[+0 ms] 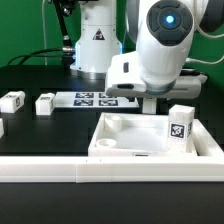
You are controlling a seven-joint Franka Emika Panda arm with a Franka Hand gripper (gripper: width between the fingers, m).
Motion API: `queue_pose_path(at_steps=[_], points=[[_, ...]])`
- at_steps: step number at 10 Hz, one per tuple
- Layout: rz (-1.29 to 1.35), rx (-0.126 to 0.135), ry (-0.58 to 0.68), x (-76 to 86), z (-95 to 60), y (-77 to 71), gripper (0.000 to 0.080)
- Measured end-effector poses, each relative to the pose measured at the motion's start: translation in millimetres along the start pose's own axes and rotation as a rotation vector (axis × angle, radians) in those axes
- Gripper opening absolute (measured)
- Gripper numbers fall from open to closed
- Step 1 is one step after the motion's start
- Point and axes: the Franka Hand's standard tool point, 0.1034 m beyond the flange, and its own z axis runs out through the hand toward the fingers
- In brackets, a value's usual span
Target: Assemble square table
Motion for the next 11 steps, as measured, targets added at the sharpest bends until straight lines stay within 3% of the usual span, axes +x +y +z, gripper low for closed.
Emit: queue_pose_path(at_steps=[1,3,4,5,11], points=[[0.006,0.000,-0.001,0.1,0.7,0.0,0.0649],[0.012,0.000,0.000,0.4,0.0,0.0,0.0392],[0.013,0.001,0.000,0.4,-0.1,0.3,0.0392],[0.013,0.001,0.000,0.5,-0.2,0.6,0.0285],[0.012,0.006,-0.009,-1.4,-4.9,3.0,0.0285]])
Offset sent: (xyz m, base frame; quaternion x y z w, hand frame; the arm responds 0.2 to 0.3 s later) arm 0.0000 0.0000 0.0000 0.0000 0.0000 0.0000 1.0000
